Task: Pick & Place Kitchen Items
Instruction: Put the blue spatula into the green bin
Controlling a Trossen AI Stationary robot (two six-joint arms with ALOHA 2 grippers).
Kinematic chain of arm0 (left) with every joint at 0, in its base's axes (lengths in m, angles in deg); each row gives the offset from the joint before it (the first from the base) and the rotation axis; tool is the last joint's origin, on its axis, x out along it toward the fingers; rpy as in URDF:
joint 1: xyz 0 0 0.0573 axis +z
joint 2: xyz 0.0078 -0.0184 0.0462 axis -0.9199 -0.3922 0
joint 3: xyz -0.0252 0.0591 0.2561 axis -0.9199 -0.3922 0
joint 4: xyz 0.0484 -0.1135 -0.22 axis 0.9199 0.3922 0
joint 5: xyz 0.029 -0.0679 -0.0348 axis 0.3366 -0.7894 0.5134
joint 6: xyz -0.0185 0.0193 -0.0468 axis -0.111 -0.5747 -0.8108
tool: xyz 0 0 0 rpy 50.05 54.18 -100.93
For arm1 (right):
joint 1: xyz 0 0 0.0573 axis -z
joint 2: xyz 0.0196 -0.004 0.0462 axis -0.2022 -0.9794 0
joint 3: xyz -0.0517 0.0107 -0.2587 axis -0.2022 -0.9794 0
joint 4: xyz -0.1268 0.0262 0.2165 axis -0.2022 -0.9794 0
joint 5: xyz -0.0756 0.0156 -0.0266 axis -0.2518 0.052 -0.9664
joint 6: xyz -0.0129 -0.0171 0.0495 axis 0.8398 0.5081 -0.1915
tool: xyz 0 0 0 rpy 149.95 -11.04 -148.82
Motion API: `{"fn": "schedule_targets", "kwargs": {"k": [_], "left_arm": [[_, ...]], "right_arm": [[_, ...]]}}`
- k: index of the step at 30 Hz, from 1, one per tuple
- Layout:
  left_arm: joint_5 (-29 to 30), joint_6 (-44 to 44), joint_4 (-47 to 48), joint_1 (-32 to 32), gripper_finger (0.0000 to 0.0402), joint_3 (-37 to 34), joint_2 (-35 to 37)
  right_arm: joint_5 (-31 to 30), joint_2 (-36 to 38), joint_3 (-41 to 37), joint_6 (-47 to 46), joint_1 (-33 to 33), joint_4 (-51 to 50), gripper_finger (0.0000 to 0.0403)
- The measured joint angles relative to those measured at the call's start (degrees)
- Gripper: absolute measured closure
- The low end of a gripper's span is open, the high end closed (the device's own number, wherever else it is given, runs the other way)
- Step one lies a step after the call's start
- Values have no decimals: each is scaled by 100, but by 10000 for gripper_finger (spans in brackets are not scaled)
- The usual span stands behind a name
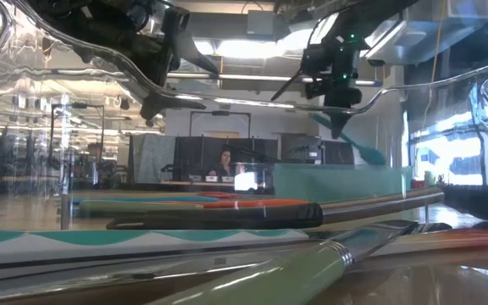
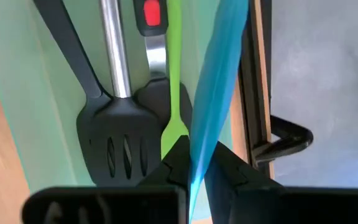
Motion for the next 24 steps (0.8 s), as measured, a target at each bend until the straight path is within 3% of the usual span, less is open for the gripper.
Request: {"fn": "schedule_targets", "kwargs": {"k": [8,24], "left_arm": [[215,10,115,-205,103,0,0],[404,6,216,-397,103,-1,0]], "right_arm": [[164,-203,0,568,0,204,381],[293,-640,0,510,-26,231,381]]}}
